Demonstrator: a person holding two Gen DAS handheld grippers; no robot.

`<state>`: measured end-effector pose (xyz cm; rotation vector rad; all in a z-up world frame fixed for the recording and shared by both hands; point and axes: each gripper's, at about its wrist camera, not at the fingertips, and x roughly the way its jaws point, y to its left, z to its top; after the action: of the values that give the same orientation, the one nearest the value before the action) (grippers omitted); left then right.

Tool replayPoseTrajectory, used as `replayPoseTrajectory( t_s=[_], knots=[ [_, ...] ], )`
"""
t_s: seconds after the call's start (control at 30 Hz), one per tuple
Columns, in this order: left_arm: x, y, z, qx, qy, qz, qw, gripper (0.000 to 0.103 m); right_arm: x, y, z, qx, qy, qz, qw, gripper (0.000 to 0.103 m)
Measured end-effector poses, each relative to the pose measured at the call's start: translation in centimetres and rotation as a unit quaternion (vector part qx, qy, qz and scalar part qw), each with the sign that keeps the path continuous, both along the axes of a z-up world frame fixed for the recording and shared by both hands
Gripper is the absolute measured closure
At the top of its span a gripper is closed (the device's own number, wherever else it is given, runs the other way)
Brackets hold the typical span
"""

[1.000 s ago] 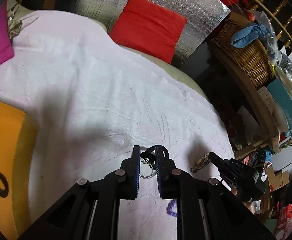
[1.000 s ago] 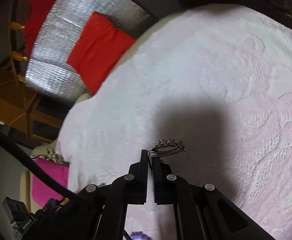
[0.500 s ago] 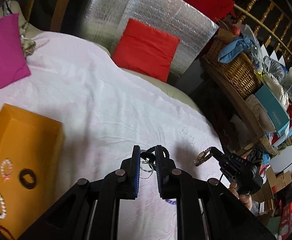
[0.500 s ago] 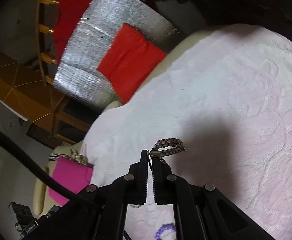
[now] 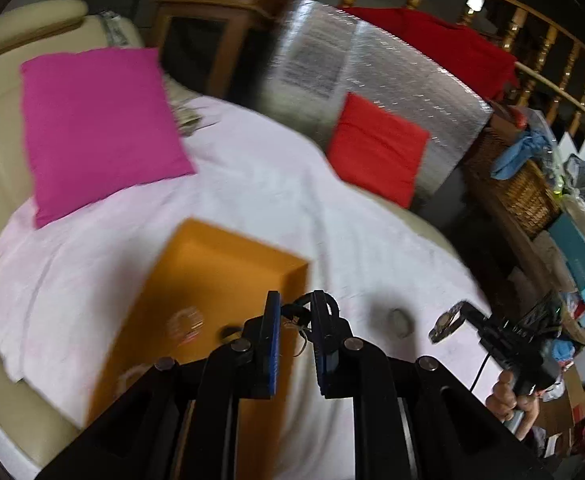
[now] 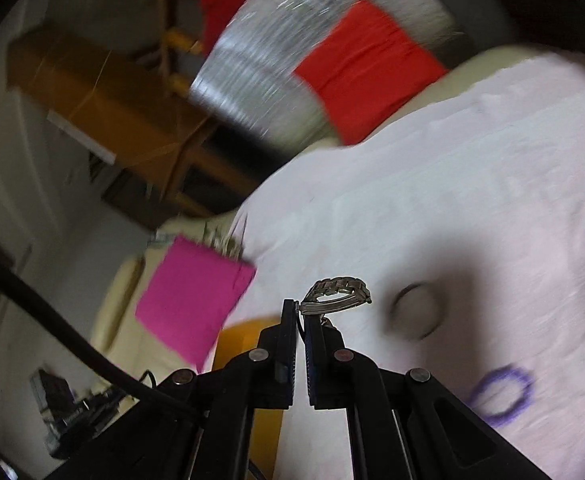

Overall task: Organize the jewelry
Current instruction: 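Lift the bangle and the gold watch and carry them toward the orange box, then open the left gripper to drop the hair tie while the right drops the watch into the box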

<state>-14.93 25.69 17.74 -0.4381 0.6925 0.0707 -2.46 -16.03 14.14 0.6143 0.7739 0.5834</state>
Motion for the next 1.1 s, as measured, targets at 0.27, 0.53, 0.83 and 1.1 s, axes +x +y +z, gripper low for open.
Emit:
replayPoseTrajectory(
  t_s=[0.27, 0.53, 0.83, 1.1],
  knots=[
    [-3.5, 2.9, -6.6, -0.004, 0.061, 0.016, 0.9980, 0.088, -0.5, 13.6, -1.3, -0.036, 0.038, 0.098, 0.994, 0.098],
    [-2.6, 2.6, -10.5, -0.028, 0.086, 0.019, 0.9957, 0.088, 2.0, 26.6, -4.6, -0.073, 0.075, 0.148, 0.983, 0.098],
    [-0.8, 1.6, -14.2, -0.016, 0.148, 0.017, 0.9886, 0.087, 6.5, 35.0, -10.2, -0.115, 0.146, 0.154, 0.970, 0.096],
    [-1.5, 0.8, -12.0, 0.011, 0.119, 0.020, 0.9927, 0.053, 7.2, 31.2, -8.3, -0.142, 0.135, 0.148, 0.969, 0.068]
  ],
)
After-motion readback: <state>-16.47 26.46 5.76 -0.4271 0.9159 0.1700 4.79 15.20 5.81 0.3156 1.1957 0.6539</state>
